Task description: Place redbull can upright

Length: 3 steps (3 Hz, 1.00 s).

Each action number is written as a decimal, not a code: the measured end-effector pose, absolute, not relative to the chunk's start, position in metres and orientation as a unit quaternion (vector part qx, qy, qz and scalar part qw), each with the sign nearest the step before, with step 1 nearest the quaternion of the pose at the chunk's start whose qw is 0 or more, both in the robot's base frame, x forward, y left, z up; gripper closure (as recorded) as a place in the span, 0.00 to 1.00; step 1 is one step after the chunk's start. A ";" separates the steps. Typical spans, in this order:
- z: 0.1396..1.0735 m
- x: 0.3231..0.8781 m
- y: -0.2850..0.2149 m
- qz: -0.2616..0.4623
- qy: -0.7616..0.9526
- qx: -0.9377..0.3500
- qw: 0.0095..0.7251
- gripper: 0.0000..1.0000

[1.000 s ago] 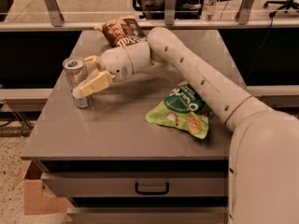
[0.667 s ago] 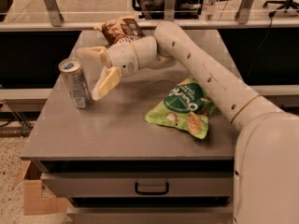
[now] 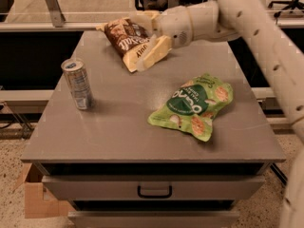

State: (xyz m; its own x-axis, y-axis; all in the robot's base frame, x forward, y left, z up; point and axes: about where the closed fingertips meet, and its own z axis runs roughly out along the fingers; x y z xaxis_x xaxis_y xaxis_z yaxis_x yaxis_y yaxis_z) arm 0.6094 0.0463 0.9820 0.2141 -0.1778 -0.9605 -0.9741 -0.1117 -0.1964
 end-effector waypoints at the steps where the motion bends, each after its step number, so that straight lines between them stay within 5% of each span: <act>1: 1.004 0.614 -0.023 0.344 0.547 -0.563 0.515 0.00; 3: 1.007 0.623 -0.030 0.333 0.555 -0.546 0.531 0.00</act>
Offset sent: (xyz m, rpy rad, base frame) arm 0.0023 -0.0599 0.0214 -0.0330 -0.0105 -0.2118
